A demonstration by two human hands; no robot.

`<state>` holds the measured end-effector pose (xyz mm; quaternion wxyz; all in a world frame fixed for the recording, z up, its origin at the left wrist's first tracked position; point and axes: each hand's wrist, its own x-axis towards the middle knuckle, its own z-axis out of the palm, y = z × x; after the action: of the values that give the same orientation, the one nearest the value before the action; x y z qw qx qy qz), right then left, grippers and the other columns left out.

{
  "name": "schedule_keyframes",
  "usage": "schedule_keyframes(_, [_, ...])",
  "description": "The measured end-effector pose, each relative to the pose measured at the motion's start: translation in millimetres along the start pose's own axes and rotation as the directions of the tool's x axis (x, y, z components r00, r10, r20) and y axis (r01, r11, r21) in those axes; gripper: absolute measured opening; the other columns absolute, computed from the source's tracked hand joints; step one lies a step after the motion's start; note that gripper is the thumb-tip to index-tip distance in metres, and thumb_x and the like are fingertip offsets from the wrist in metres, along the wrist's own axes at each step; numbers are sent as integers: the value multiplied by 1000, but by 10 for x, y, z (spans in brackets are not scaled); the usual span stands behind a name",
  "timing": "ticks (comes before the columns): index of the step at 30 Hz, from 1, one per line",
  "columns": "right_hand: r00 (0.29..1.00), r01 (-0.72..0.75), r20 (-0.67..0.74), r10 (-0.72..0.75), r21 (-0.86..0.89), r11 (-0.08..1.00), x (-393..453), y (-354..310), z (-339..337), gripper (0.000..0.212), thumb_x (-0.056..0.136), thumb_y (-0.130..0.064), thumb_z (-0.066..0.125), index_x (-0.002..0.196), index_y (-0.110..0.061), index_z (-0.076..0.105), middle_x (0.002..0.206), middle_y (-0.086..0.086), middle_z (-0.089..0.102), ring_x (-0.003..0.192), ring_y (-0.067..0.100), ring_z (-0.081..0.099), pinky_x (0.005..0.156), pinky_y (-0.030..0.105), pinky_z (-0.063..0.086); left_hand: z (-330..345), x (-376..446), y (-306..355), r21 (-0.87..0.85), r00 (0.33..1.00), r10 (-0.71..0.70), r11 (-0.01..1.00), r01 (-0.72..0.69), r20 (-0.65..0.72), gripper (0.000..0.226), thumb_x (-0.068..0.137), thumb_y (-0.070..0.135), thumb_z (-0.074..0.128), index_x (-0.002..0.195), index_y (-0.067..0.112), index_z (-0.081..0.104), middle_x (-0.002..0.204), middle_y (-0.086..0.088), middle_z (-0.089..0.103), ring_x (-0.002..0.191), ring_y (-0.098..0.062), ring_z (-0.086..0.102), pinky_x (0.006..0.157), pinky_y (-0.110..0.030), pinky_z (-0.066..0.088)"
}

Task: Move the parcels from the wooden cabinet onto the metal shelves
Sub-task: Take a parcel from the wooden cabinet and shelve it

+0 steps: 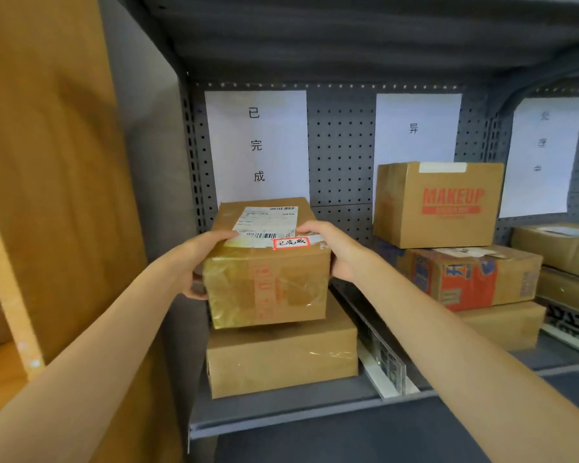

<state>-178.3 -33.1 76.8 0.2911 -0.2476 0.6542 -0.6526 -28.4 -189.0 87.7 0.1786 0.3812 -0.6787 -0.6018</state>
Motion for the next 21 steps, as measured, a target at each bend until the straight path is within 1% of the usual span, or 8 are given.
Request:
schedule_keyframes(2, [999, -26, 23, 27, -5, 1000, 128, 69, -3, 27, 88, -32, 60, 108, -15, 66, 96, 7, 72, 89, 21, 65, 94, 41, 46, 8, 83, -14, 24, 999, -30, 999, 30, -19, 51, 75, 46, 74, 109, 16, 52, 104, -14, 59, 93, -31, 55, 85, -48, 46])
schedule_keyframes(5, [997, -58, 44, 58, -2, 998, 310, 169, -33, 31, 87, -32, 61, 111, -13, 66, 110, 12, 71, 99, 25, 65, 101, 47, 44, 54, 187, -47, 47, 996, -75, 996, 77, -41, 55, 74, 47, 74, 112, 15, 51, 109, -16, 58, 104, -34, 54, 87, -50, 46])
schedule_keyframes(7, [996, -77, 53, 78, -15, 997, 404, 209, -55, 32, 86, -32, 61, 112, -13, 66, 113, 12, 70, 105, 26, 65, 102, 49, 43, 100, 245, -68, 63, 994, -97, 993, 100, -43, 56, 75, 48, 74, 114, 15, 50, 113, -17, 57, 109, -36, 52, 86, -50, 47])
schedule_keyframes(9, [993, -95, 63, 97, -24, 995, 501, 242, -84, 34, 85, -32, 63, 113, -14, 66, 114, 13, 69, 109, 28, 64, 103, 50, 42, 141, 300, -94, 80, 992, -117, 990, 120, -44, 54, 77, 49, 71, 113, 15, 50, 112, -17, 56, 109, -36, 53, 82, -49, 49])
schedule_keyframes(11, [991, -114, 69, 116, -32, 993, 575, 251, -108, 33, 84, -33, 64, 111, -15, 67, 113, 12, 70, 112, 29, 63, 102, 51, 43, 174, 350, -109, 90, 991, -122, 988, 126, -55, 50, 79, 50, 69, 108, 14, 51, 108, -17, 57, 105, -36, 53, 79, -47, 49])
schedule_keyframes(15, [987, -135, 79, 138, -37, 990, 682, 247, -146, 31, 85, -32, 64, 110, -16, 67, 112, 11, 70, 100, 26, 66, 97, 46, 47, 203, 440, -82, 113, 987, -134, 983, 144, -86, 45, 79, 52, 67, 93, 12, 52, 102, -17, 59, 91, -34, 57, 82, -47, 52])
schedule_keyframes(19, [988, -124, 82, 130, -71, 990, 750, 253, -163, 28, 86, -33, 63, 109, -16, 65, 100, 9, 70, 90, 22, 64, 81, 39, 51, 213, 483, -65, 150, 986, -123, 979, 139, -112, 45, 80, 52, 66, 92, 11, 53, 99, -17, 62, 85, -33, 60, 75, -44, 53])
schedule_keyframes(21, [988, -122, 82, 128, -81, 989, 754, 243, -159, 27, 86, -33, 62, 107, -16, 65, 96, 8, 69, 88, 22, 63, 80, 38, 50, 226, 470, -70, 159, 986, -107, 979, 126, -124, 42, 82, 51, 63, 88, 11, 54, 93, -16, 62, 82, -31, 60, 74, -42, 52])
